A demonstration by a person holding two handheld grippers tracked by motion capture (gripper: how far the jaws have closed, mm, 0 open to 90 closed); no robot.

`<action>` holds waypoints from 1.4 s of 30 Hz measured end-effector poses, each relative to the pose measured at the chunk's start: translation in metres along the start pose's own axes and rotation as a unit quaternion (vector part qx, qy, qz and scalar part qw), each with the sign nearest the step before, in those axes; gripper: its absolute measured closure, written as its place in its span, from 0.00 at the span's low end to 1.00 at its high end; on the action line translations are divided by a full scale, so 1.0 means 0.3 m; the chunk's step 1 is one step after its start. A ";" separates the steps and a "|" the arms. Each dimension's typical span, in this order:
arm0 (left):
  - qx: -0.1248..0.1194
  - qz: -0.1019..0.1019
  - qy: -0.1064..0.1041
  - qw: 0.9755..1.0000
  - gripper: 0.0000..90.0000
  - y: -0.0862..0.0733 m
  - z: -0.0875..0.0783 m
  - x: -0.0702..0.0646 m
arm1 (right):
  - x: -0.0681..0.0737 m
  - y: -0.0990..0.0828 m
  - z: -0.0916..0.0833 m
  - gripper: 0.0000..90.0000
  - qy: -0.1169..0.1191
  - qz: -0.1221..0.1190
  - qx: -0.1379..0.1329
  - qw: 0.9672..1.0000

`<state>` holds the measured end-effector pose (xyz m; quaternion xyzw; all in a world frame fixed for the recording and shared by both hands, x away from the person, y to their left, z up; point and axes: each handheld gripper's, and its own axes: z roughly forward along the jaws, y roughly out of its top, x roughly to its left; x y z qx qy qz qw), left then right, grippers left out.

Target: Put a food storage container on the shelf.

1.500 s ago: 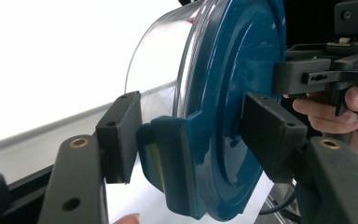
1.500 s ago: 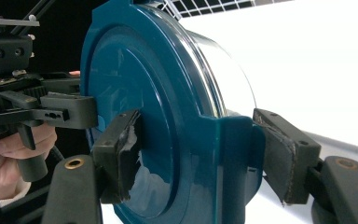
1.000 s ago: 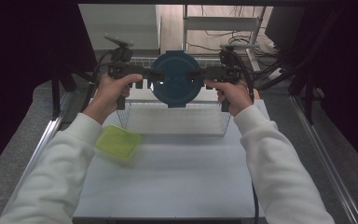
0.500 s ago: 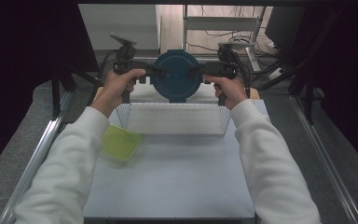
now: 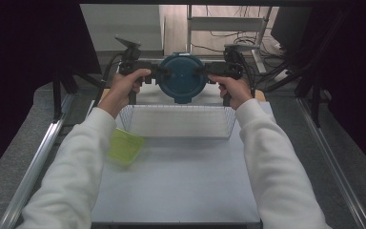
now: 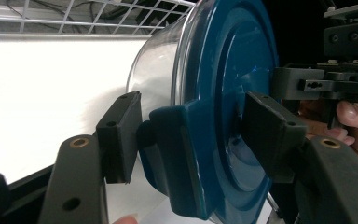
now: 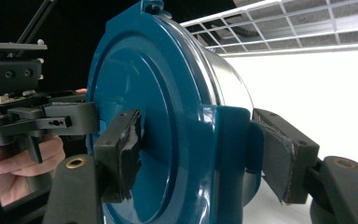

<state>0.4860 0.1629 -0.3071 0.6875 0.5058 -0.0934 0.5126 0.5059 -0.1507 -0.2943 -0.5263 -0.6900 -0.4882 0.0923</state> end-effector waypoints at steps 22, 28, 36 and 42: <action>-0.025 -0.088 -0.017 0.996 0.44 0.023 0.062 0.097 | -0.072 0.024 0.062 0.37 -0.001 0.074 0.000 0.997; -0.060 -0.047 0.016 0.997 0.40 0.016 0.055 0.071 | -0.051 0.013 0.073 0.29 -0.021 0.055 -0.026 0.998; -0.078 0.048 0.083 0.992 0.23 -0.016 -0.018 0.003 | 0.022 -0.003 0.053 0.10 -0.064 -0.001 -0.068 0.996; -0.088 0.064 0.076 0.991 0.22 -0.057 -0.058 -0.032 | 0.039 -0.019 0.009 0.07 -0.091 -0.026 -0.083 0.992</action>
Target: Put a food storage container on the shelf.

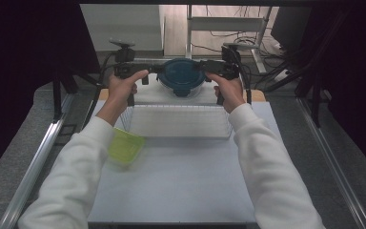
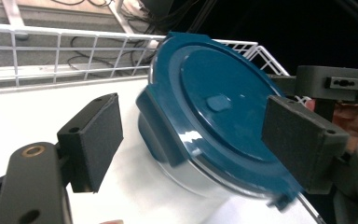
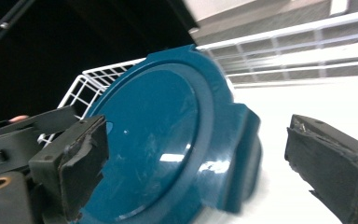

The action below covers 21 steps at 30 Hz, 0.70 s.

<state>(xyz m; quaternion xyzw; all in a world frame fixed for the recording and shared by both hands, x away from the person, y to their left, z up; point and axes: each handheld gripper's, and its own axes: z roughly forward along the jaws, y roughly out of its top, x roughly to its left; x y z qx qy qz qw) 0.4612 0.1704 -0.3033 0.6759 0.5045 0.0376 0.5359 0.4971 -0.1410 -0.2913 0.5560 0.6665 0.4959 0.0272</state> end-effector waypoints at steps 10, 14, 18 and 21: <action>-0.026 0.030 -0.022 0.999 0.24 -0.145 -0.132 -0.025 | 0.013 -0.075 -0.181 0.17 0.033 -0.097 -0.013 0.995; -0.020 0.045 -0.020 0.999 0.25 -0.222 -0.186 -0.032 | 0.005 -0.165 -0.236 0.24 0.035 -0.144 -0.012 0.989; -0.014 0.052 -0.045 0.998 0.27 -0.316 -0.233 -0.036 | -0.010 -0.269 -0.281 0.26 0.042 -0.171 -0.015 0.984; -0.004 0.056 -0.044 0.997 0.28 -0.400 -0.257 -0.033 | -0.032 -0.337 -0.310 0.27 0.049 -0.181 -0.015 0.982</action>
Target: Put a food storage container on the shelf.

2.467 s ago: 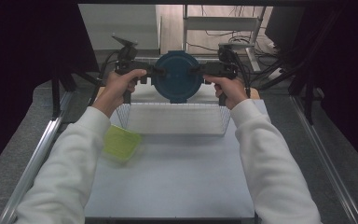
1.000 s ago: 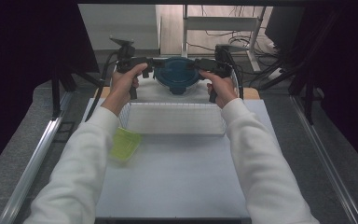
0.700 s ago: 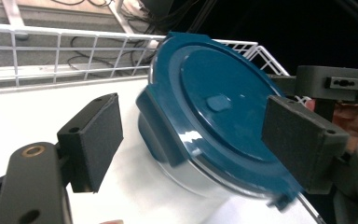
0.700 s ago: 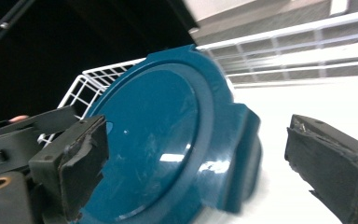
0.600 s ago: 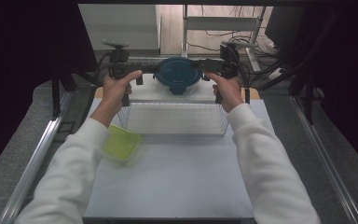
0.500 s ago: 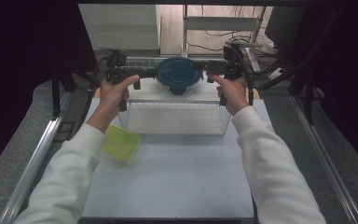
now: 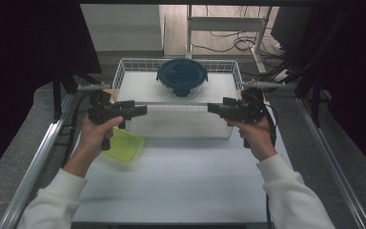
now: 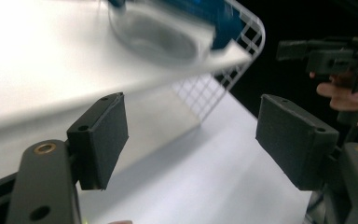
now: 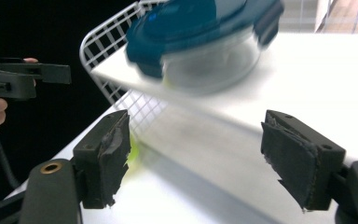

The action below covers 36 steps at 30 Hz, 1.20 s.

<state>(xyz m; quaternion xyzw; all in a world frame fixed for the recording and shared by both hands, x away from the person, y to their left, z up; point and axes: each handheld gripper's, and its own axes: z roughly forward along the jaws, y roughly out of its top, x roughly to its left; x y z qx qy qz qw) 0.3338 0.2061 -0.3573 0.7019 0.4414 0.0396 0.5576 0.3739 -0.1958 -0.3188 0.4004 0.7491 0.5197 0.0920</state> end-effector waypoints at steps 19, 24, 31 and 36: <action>0.088 0.031 0.038 0.995 0.31 -0.373 0.021 -0.047 | -0.079 -0.438 -0.064 0.35 0.035 -0.013 0.065 0.997; 0.107 0.034 0.053 0.992 0.33 -0.407 0.036 -0.035 | -0.095 -0.492 -0.048 0.35 0.031 -0.001 0.083 0.996; 0.112 0.031 0.054 0.992 0.33 -0.413 0.046 -0.022 | -0.079 -0.515 -0.037 0.35 0.029 -0.009 0.097 0.995; 0.117 0.027 0.058 0.991 0.34 -0.421 0.050 -0.013 | -0.078 -0.519 -0.036 0.35 0.022 -0.014 0.102 0.994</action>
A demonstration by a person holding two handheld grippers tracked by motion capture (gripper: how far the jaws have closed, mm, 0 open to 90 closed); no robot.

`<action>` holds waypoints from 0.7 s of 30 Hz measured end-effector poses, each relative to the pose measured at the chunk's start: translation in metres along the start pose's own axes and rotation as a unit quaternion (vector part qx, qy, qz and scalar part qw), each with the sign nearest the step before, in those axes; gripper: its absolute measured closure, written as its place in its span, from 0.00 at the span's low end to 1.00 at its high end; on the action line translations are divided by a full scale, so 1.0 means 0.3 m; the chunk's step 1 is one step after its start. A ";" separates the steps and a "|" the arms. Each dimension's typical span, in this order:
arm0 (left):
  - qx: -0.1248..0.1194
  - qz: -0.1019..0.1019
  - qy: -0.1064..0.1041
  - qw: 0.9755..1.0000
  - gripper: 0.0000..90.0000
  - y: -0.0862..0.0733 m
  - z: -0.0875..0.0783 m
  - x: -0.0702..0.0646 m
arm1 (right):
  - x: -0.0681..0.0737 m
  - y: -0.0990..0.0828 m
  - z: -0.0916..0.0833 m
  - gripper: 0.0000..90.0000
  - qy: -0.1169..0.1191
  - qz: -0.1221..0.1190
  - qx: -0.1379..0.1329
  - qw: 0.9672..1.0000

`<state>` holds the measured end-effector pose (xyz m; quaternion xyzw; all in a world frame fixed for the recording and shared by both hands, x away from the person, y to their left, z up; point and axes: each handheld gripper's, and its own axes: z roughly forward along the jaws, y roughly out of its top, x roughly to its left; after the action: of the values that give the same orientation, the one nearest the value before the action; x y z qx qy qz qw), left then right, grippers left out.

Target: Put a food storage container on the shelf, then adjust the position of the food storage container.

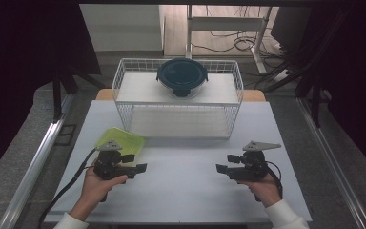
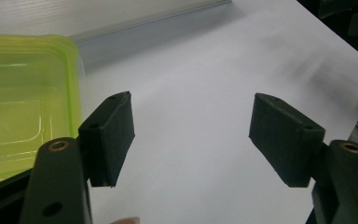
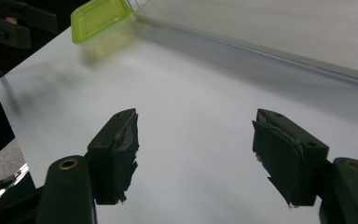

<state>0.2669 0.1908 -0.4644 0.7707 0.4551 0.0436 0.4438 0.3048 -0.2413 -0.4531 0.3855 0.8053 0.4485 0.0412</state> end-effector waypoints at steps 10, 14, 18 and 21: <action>-0.015 -0.003 -0.004 1.000 0.33 0.010 -0.045 0.024 | 0.001 0.003 0.007 0.34 -0.007 0.004 -0.001 1.000; -0.018 -0.012 0.014 1.000 0.34 0.034 -0.080 0.062 | 0.007 -0.006 0.008 0.34 -0.012 0.002 0.005 1.000; -0.023 -0.022 0.039 0.999 0.38 0.068 -0.120 0.117 | 0.002 -0.014 -0.002 0.34 -0.015 0.005 0.002 1.000; -0.025 -0.022 0.046 0.998 0.41 0.103 -0.149 0.166 | -0.008 -0.016 -0.006 0.34 -0.022 0.012 0.001 1.000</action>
<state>0.2955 0.2505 -0.4320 0.7463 0.4907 0.0805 0.4425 0.3030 -0.2455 -0.4563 0.4049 0.8000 0.4395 0.0535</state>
